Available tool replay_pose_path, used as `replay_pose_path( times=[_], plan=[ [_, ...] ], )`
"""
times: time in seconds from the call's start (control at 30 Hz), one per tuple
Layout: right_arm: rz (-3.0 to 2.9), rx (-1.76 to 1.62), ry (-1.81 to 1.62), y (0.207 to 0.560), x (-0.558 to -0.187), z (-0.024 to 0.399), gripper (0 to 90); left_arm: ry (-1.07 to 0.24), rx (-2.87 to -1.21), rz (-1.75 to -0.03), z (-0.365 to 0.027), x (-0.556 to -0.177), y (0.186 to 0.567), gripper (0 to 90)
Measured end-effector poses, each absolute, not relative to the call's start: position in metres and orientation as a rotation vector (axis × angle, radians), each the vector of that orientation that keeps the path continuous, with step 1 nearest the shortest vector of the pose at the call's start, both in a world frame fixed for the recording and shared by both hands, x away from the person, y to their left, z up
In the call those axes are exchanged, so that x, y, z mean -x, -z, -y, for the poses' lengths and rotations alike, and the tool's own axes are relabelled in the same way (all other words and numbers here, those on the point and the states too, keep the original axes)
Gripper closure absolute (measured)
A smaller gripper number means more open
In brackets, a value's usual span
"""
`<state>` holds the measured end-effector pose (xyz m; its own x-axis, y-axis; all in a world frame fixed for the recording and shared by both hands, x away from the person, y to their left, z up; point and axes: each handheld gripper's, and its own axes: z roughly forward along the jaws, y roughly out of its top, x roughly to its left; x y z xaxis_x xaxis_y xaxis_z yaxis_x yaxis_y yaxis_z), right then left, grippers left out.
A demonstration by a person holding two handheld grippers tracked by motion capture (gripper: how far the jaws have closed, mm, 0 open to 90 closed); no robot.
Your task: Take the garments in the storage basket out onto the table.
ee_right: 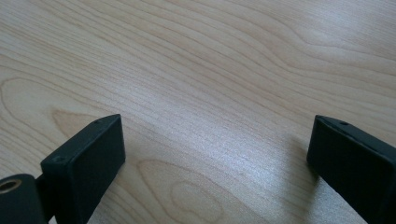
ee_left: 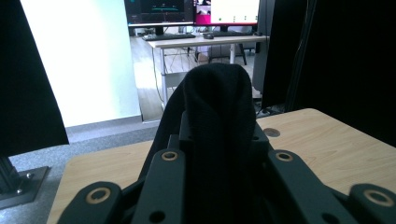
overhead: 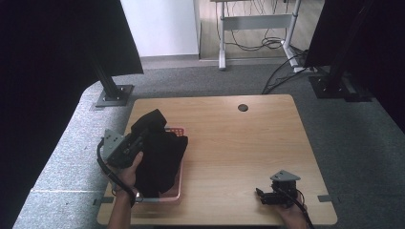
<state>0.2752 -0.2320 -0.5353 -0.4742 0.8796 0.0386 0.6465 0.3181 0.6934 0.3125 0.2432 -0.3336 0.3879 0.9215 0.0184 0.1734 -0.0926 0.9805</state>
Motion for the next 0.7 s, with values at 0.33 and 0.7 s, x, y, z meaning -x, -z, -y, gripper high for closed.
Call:
replay_pose_path(
  times=[0.33,0.7],
  plan=[
    [-2.243,-1.361,-0.936,0.535,-0.275,0.232,3.8,-0.852,-1.551,-0.993,-0.24,-0.314,0.325,75.5],
    [-2.243,-1.361,-0.936,0.535,-0.275,0.232,3.8,-0.838,-1.543,-0.974,-0.234,-0.316,0.317,75.6]
  ],
)
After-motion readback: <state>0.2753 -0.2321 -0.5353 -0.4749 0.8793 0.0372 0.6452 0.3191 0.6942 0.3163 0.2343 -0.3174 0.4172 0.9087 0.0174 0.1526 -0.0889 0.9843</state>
